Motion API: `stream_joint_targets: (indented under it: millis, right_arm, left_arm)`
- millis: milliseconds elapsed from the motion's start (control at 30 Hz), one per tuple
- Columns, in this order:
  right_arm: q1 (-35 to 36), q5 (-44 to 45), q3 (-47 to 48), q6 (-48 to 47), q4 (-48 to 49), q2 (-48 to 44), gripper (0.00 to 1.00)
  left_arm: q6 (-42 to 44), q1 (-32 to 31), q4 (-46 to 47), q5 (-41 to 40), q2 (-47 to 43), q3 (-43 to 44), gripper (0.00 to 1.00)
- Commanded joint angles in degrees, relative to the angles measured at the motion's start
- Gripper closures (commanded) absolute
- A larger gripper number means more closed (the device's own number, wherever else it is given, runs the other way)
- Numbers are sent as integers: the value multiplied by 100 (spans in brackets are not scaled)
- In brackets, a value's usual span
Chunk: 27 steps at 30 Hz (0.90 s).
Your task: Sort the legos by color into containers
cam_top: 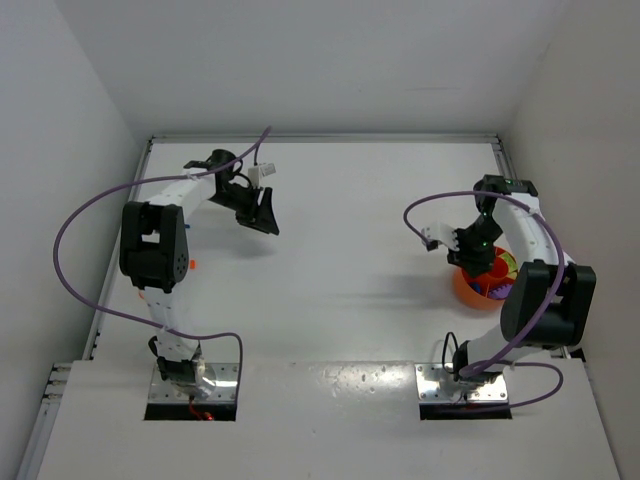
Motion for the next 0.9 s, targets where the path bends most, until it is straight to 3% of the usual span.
stream_joint_targets:
  millis: [0,267,433,467,567,867]
  right_arm:
    - [-31,-243,116,-345,-281,-170,63]
    - [-31,-295,-42,-864,-405,-372,61]
    - [-31,-348,-42,-997,-520,-302,81]
    - [-31,-348,10,-1049,-572,-249,81]
    - [-31,-279,10,-1102,-572,-249,65]
    - [-31,-567,98,-1093,-397,-302,64]
  left_arm:
    - [-19,-39,84,36,-234,31,48]
    - [-19,-39,84,150,-234,31,48]
    - [-19,-39,84,150,-234,31,48]
    - [-19,-39,84,150,-234,31,48]
    - [-19,-39,84,150,-234,31,48]
    - [-105,101,407,89,-567,-153,48]
